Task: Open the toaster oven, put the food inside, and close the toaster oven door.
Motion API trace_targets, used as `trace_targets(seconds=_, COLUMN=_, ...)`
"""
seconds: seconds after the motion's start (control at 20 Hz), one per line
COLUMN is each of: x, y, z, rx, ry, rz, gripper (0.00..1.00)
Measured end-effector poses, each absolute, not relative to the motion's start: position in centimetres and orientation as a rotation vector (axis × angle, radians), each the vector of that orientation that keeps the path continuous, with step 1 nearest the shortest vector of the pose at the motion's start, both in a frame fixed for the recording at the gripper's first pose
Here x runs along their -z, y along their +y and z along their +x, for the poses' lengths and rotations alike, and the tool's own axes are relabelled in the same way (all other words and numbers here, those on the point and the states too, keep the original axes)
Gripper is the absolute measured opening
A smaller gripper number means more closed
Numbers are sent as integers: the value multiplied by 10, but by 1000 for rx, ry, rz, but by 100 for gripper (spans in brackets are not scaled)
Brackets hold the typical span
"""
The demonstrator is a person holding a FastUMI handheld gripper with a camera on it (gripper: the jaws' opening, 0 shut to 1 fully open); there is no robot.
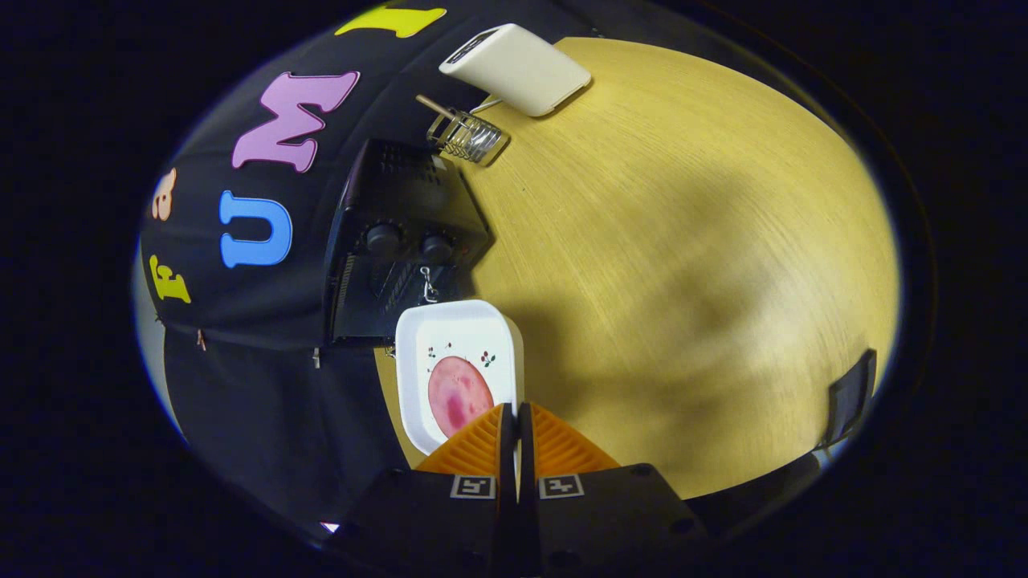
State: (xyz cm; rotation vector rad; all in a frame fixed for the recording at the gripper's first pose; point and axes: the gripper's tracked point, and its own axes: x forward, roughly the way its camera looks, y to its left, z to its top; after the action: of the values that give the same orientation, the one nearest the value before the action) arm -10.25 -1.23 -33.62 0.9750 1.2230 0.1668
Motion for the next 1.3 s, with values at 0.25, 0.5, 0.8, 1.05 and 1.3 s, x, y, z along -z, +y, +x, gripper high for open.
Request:
trace_targets(seconds=0.25, x=330, y=49, z=-111, rx=-79, ry=1205, rz=1081, gripper=5)
trace_targets(seconds=0.5, x=329, y=108, z=-106, rx=-13, ry=1179, rz=1164, gripper=5)
trace_targets(seconds=0.8, x=333, y=150, z=-72, rx=161, ry=1074, rz=1281, gripper=5)
trace_targets(seconds=1.05, x=348, y=168, z=-27, rx=368, ry=967, rz=1385, gripper=5)
trace_targets(seconds=1.3, x=362, y=191, z=12, rx=510, ry=923, rz=1384, gripper=5)
